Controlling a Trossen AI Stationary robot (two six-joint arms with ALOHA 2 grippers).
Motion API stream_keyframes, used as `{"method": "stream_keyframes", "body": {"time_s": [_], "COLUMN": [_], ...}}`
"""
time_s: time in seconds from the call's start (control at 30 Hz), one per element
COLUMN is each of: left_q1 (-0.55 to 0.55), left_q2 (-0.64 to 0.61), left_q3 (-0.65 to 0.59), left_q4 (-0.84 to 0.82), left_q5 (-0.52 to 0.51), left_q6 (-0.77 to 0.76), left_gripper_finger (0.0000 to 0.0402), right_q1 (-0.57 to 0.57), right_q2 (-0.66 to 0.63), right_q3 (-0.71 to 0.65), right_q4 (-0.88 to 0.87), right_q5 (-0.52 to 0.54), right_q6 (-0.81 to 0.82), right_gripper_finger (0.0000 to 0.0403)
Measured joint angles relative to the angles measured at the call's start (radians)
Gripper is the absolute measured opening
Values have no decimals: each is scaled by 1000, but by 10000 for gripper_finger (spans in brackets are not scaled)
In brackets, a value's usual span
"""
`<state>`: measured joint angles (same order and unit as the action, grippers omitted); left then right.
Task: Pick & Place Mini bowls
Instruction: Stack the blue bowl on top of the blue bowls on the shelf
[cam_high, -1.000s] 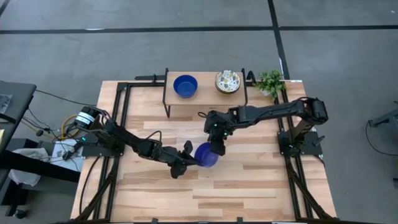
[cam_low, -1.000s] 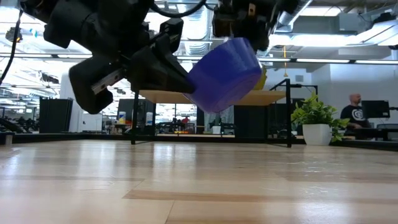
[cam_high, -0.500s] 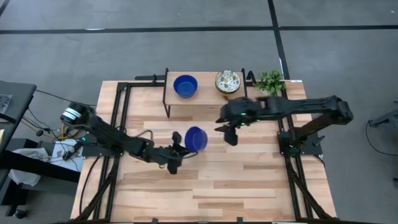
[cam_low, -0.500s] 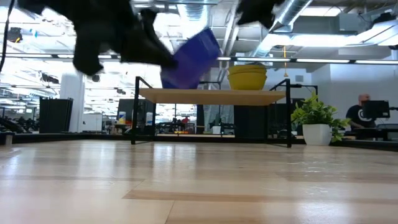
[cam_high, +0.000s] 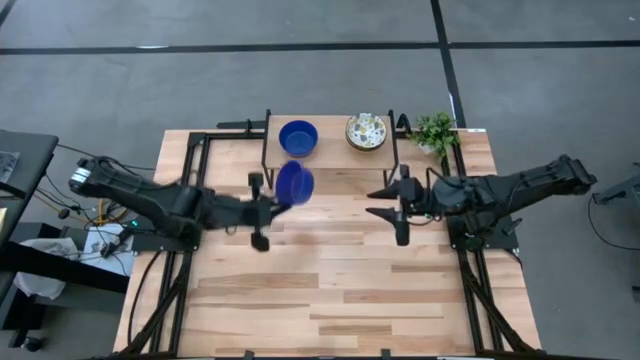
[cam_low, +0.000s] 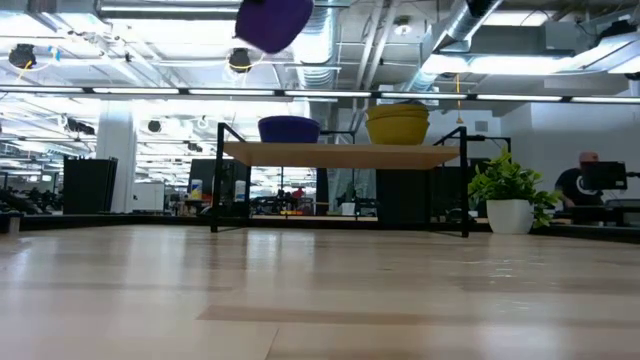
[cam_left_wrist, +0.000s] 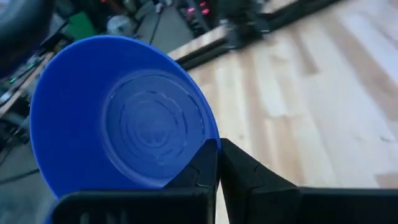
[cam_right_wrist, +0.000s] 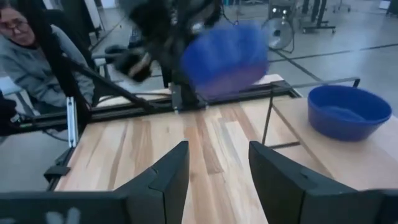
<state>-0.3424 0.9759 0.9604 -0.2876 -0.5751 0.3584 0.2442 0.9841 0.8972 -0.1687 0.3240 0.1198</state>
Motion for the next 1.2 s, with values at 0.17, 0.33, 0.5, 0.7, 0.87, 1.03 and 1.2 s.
{"method": "stream_keyframes", "body": {"time_s": [0.17, 0.33, 0.5, 0.7, 0.87, 1.03, 1.2], "left_q1": [148, 363, 538, 655, 669, 668, 663], "left_q2": [71, 209, 361, 449, 461, 457, 457], "left_q3": [195, 379, 503, 555, 555, 555, 555], "left_q4": [-155, -308, -403, -408, -430, -439, -451], "left_q5": [7, 194, 258, 268, 273, 276, 292], "left_q6": [21, 26, 51, 97, 97, 79, 51], "left_gripper_finger": [8, 8, 8, 8, 9, 10, 11], "right_q1": [36, 56, 57, 58, 58, 57, 58], "right_q2": [-12, 15, 24, 27, 27, 27, 27], "right_q3": [-63, -67, -66, -66, -66, -66, -66], "right_q4": [28, 30, 37, 27, -9, -29, -33], "right_q5": [22, 23, 20, 19, 16, 16, 15], "right_q6": [11, 11, 11, 11, 22, 46, 64], "right_gripper_finger": [152, 154, 157, 154, 151, 151, 152]}}
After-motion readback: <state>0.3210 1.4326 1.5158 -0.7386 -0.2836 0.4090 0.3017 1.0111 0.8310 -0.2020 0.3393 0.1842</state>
